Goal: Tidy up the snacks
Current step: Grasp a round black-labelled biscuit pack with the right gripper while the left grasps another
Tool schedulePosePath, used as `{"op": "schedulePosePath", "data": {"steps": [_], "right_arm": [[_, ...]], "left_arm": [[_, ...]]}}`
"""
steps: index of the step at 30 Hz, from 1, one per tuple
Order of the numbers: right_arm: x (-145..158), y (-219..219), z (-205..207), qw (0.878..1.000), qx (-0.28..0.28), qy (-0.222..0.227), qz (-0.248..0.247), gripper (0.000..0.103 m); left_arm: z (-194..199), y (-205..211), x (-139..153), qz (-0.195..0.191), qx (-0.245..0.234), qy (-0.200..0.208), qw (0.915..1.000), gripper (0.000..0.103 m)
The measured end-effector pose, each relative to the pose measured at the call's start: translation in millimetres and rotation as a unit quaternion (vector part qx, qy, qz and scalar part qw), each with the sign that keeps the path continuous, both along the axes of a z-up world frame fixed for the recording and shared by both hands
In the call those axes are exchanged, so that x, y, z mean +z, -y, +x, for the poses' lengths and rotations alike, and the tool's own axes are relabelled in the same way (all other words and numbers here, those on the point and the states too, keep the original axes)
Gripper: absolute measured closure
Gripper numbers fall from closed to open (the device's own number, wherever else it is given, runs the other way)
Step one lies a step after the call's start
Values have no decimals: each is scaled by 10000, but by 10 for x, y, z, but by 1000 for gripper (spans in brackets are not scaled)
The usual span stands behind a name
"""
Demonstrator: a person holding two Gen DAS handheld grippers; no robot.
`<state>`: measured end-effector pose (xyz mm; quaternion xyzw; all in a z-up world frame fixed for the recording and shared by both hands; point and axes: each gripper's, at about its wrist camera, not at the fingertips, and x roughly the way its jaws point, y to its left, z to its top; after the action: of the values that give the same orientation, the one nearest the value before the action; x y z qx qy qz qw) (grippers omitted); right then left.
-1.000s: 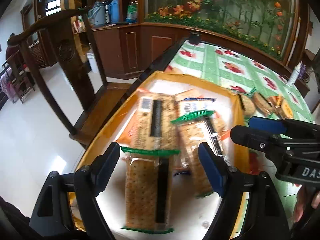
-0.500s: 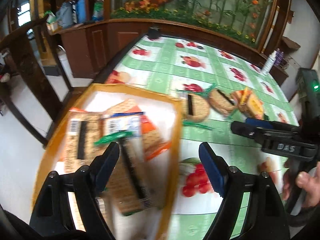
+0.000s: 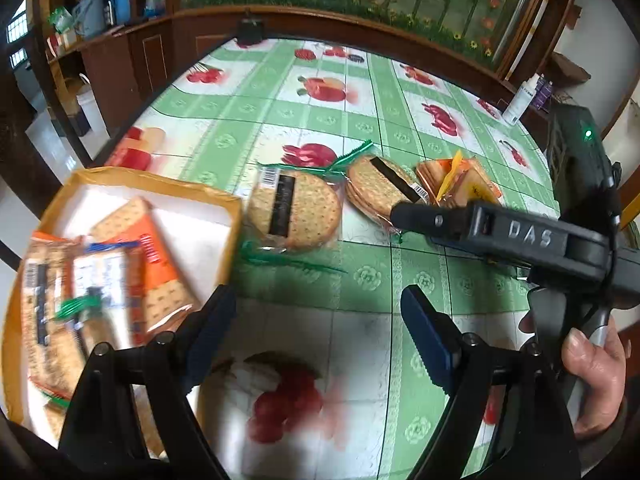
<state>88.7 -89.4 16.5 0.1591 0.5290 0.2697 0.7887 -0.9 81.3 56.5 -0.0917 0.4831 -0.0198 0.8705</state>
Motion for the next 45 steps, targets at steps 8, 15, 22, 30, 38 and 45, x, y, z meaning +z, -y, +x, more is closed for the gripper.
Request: {"op": "schedulePosePath", "data": {"steps": [8, 15, 22, 30, 38, 45], "right_arm": [[-8, -64, 267, 9999, -125, -76, -67, 33], [3, -107, 602, 9994, -189, 102, -255, 33], [70, -21, 677, 9995, -271, -8, -156, 25], [104, -48, 683, 9989, -400, -52, -248, 25], [106, -63, 681, 9985, -415, -24, -363, 25], [128, -17, 654, 9983, -464, -26, -364, 25]], "left_arm": [[379, -96, 135, 142, 96, 3, 9999, 18], [653, -248, 189, 328, 171, -57, 9993, 18], [963, -193, -6, 475, -215, -502, 9974, 18], [1110, -123, -203, 376, -622, -860, 9936, 18], [1102, 36, -326, 757, -780, -962, 9894, 15], [1125, 136, -453, 1001, -992, -943, 9855, 19]]}}
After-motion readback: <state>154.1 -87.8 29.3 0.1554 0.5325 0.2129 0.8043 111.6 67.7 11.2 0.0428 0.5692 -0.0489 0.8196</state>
